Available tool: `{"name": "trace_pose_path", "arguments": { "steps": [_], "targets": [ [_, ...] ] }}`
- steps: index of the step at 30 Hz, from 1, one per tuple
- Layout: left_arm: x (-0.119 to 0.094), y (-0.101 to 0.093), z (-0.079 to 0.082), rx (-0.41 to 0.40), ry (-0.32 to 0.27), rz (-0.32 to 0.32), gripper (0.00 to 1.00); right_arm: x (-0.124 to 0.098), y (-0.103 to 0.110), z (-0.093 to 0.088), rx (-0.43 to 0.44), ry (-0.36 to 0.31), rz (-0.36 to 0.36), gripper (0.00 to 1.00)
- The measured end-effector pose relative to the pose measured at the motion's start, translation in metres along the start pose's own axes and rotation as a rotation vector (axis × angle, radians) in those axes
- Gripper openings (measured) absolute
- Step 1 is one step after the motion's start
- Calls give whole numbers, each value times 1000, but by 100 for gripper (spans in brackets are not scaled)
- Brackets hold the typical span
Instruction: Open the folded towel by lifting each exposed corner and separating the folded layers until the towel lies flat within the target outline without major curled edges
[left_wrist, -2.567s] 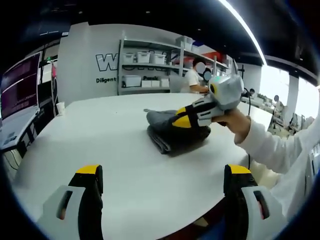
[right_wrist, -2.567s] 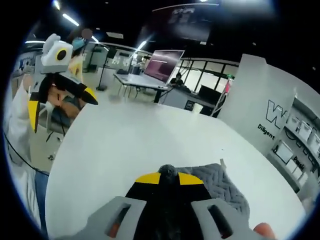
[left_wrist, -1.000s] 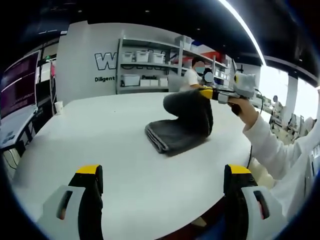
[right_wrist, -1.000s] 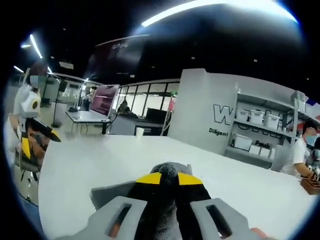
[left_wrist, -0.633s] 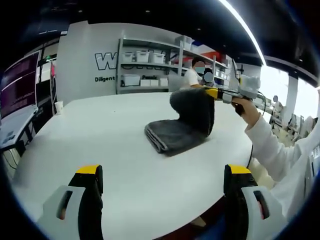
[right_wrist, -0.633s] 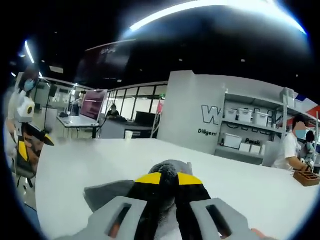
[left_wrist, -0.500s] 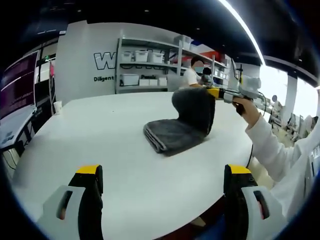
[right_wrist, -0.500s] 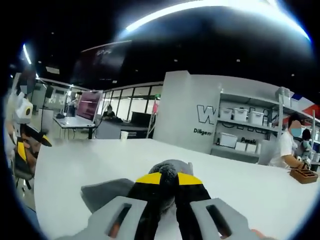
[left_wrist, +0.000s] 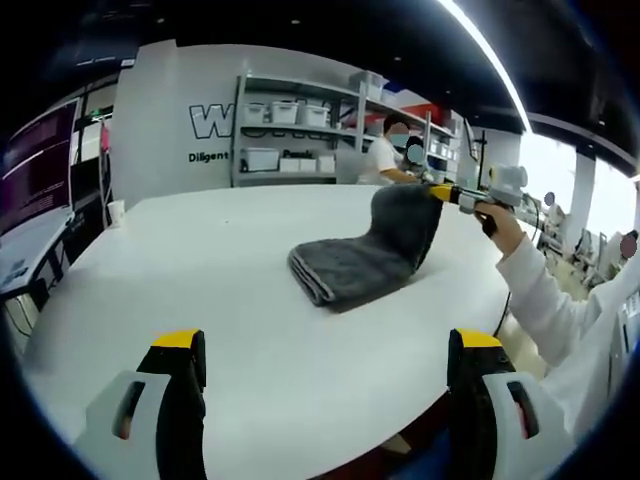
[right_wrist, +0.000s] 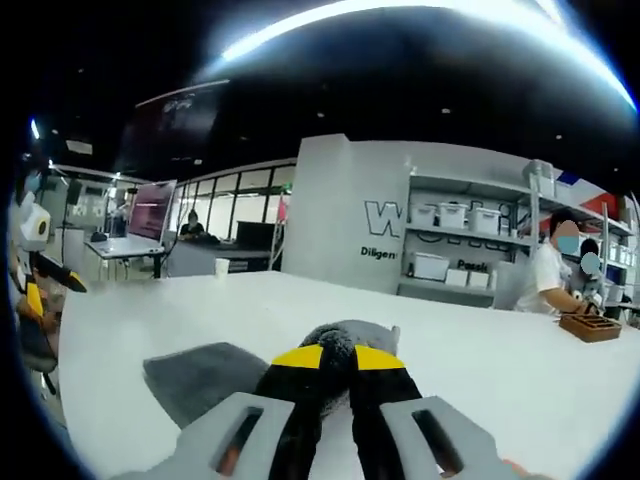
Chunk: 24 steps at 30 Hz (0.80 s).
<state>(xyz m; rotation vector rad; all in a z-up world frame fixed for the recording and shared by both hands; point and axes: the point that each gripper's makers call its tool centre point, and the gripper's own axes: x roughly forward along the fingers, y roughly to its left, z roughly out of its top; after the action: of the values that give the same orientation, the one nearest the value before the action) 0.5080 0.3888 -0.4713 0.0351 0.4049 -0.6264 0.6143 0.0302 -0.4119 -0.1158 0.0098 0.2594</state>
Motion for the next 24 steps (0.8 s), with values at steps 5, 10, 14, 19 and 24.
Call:
{"name": "trace_pose_path", "arguments": {
  "steps": [5,10,14,19,24],
  "targets": [
    [2,-1,-1,-3,4,-4,100,-7,-10,-16,19,36,-26,3],
    [3,-3,-1,-2,6,-9,100,-14,-19,-34,30,90,-44,3],
    [4,-5,-1,0,8,-14,100,-19,-27,-47,36,133,-64,4],
    [6,-6,-2,0,15,-19,100,-26,-35,-67,47,198,-76,4],
    [8,-9,-3,1,19,-28,100,-34,-40,-84,71,243,-89,4]
  ]
}}
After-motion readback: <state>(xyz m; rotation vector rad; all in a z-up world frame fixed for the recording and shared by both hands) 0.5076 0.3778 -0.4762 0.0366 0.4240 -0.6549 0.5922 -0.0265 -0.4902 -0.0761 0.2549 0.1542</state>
